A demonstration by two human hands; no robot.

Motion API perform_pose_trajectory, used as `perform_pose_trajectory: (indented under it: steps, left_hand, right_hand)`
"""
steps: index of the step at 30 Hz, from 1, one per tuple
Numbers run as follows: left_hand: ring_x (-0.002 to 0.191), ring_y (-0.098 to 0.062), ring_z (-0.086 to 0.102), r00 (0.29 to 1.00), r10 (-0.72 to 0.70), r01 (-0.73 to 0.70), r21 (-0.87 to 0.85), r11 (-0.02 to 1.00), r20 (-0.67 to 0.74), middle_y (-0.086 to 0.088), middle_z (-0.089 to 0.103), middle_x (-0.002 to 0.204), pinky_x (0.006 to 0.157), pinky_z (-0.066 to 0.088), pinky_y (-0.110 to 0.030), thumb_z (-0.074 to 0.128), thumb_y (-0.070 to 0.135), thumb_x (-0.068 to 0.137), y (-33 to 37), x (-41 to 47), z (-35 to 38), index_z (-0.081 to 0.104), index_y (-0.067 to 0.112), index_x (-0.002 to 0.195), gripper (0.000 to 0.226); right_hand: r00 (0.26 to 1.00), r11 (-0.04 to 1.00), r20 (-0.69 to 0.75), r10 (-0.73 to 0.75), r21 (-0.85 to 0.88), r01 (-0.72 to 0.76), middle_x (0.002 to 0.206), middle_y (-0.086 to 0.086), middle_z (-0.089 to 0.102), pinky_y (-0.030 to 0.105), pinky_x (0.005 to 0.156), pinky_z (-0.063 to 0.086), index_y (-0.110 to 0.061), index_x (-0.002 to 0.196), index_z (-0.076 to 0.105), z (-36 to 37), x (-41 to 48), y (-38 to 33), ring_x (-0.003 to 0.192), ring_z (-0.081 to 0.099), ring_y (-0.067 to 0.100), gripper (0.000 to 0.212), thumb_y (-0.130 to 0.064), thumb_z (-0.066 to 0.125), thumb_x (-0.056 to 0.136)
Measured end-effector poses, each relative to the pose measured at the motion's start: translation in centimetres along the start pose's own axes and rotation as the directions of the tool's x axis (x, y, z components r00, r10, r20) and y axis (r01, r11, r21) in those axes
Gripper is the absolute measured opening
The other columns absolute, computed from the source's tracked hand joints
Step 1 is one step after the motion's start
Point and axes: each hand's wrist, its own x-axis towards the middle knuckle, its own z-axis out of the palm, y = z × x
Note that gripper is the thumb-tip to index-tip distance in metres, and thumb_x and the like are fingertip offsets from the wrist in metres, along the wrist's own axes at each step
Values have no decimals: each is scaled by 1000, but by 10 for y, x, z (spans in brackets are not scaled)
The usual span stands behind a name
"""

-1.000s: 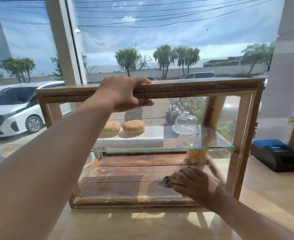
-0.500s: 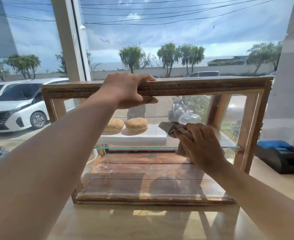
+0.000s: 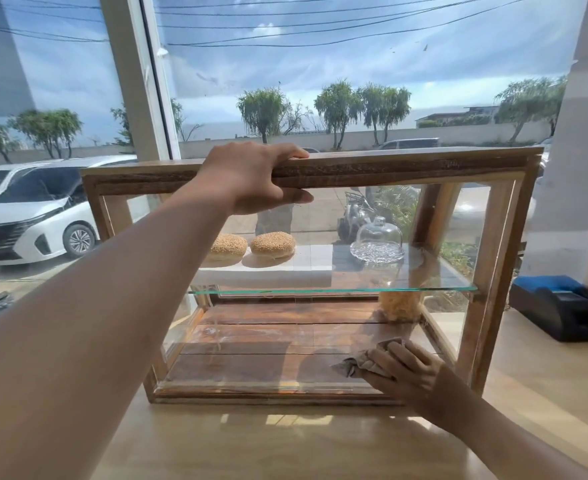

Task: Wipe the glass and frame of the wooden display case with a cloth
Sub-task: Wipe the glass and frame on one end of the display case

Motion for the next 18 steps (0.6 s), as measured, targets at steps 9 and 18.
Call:
perform_pose_trajectory:
  steps: [9, 18]
  left_hand:
    - [99, -18, 58, 1000, 16, -16, 23, 1000, -22, 10, 64, 115, 68, 37, -30, 39, 92, 68, 0, 1, 2, 33, 60, 132, 72]
    - [97, -18, 58, 1000, 19, -19, 17, 1000, -24, 9, 65, 113, 67, 36, -30, 38, 92, 67, 0, -1, 1, 33, 60, 132, 73]
  right_hand:
    - [970, 986, -183, 162, 78, -150, 112, -3, 57, 34, 85, 48, -31, 110, 69, 27, 43, -15, 99, 53, 22, 21, -29, 74, 89]
    - [992, 993, 72, -105, -46, 108, 122, 2, 57, 38, 94, 50, -30, 126, 57, -4, -15, 10, 107, 54, 25, 36, -10, 46, 97]
